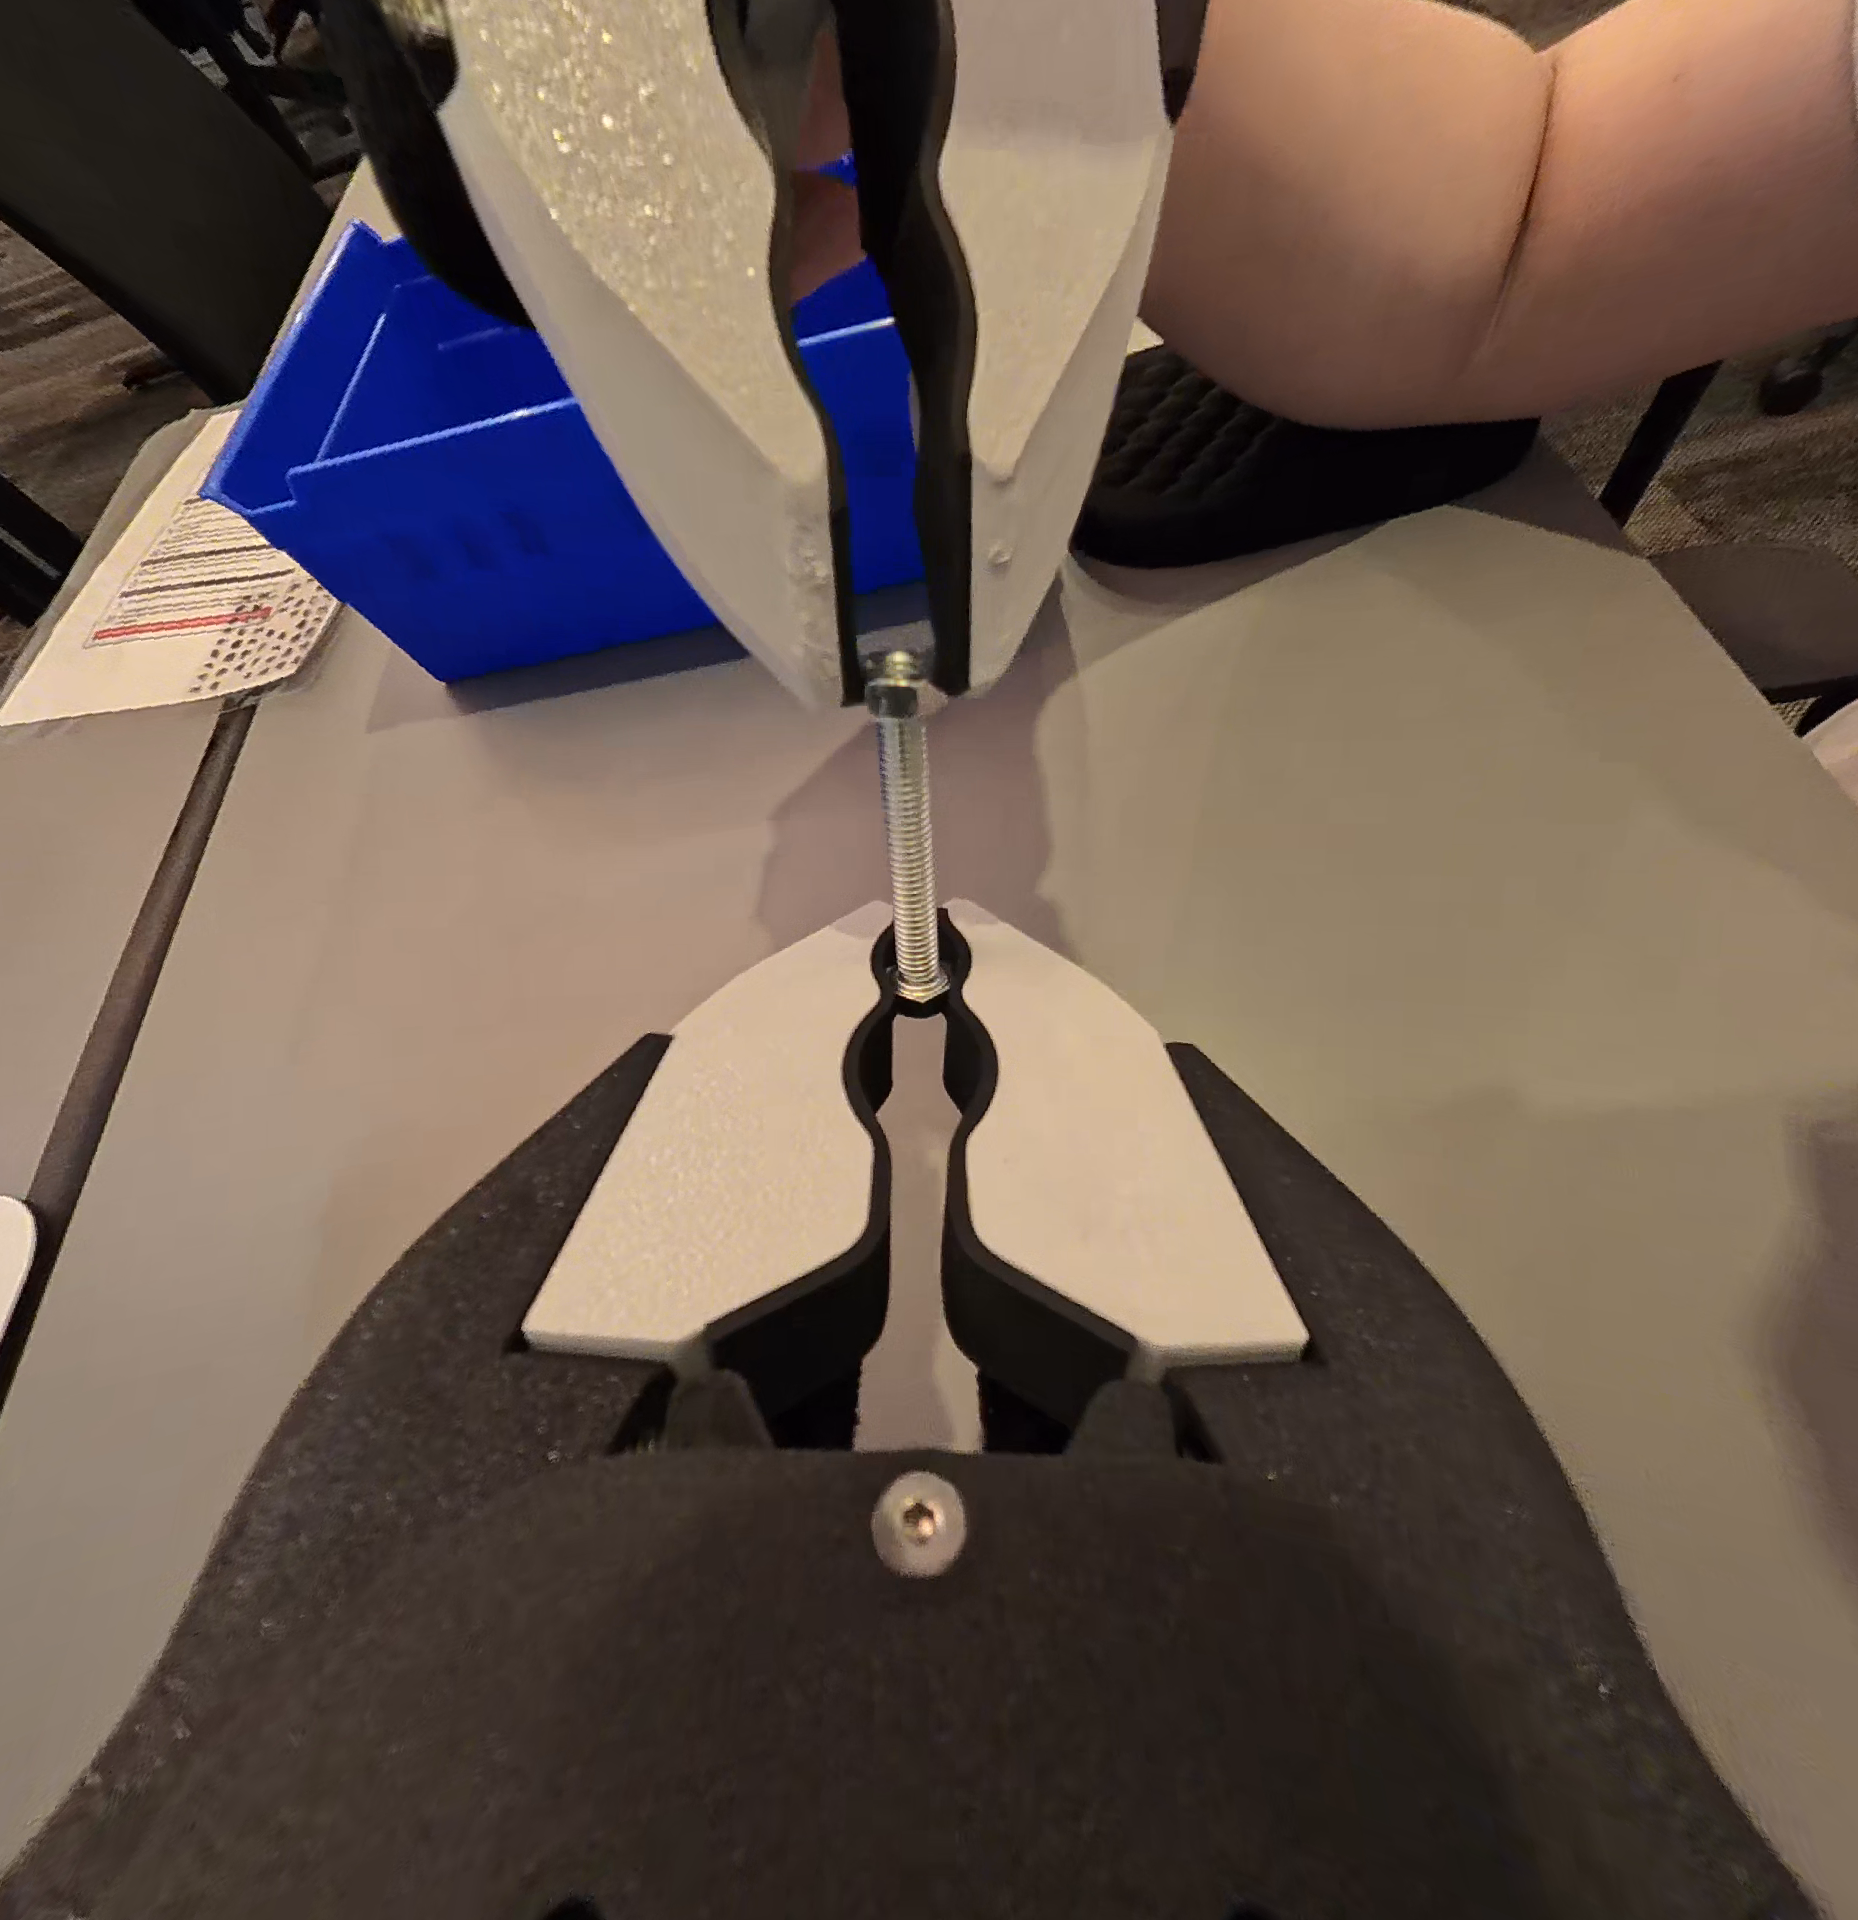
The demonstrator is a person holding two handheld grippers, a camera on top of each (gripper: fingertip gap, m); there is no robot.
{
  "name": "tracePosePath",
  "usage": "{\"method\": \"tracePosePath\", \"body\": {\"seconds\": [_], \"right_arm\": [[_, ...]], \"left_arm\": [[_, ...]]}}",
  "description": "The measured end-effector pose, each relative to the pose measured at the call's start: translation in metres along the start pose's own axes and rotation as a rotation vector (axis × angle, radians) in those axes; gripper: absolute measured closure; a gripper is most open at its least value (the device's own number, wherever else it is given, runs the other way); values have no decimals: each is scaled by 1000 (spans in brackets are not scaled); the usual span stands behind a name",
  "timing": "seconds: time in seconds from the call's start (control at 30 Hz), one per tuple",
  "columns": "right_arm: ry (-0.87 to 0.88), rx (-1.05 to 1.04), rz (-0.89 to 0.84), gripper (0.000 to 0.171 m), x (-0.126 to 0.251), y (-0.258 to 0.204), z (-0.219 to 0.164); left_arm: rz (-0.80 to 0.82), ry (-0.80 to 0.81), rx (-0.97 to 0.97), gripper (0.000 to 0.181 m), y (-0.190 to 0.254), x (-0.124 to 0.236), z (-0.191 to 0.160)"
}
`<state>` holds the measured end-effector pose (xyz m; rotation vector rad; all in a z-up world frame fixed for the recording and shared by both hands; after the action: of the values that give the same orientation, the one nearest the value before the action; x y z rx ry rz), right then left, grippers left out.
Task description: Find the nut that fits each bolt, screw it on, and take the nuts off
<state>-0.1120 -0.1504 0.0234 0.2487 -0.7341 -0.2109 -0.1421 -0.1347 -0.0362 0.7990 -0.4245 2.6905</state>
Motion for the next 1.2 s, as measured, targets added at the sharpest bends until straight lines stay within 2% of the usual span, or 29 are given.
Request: {"method": "tracePosePath", "body": {"seconds": [0.27, 0.6, 0.7, 0.9, 0.97, 1.1, 1.2], "right_arm": [[-6, -165, -34, 161, -2, 14, -2], [55, -629, -134, 160, -14, 41, -7], [60, -681, -152, 160, -17, 44, -9], [75, -607, -167, 158, -15, 43, -3], [83, -577, -194, 148, -13, 45, -1], [132, -394, -244, 140, 2, 45, 12], [262, -213, -250, 140, 17, 38, 27]], "left_arm": [[83, -44, 41, 178, -13, 6, -4], [272, -155, 152, 178, -40, 14, -18], [285, -172, 165, 178, -42, 14, -21], [270, -117, 172, 178, -42, 17, -14], [265, -92, 179, 178, -42, 19, -11], [228, 16, 175, 178, -39, 25, 1], [163, 146, 141, 178, -30, 30, 17]]}}
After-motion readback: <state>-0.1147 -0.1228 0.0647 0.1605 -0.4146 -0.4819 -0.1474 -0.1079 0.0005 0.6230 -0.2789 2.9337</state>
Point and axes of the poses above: each gripper's, where its closed fingertips meet, x back along the fingers, z out of its top, y = z × x across the jaws, the point moved 3 cm from there along x, back along the fingers, and after that the axes turned 5 degrees about -y, right-handed, at the moved point
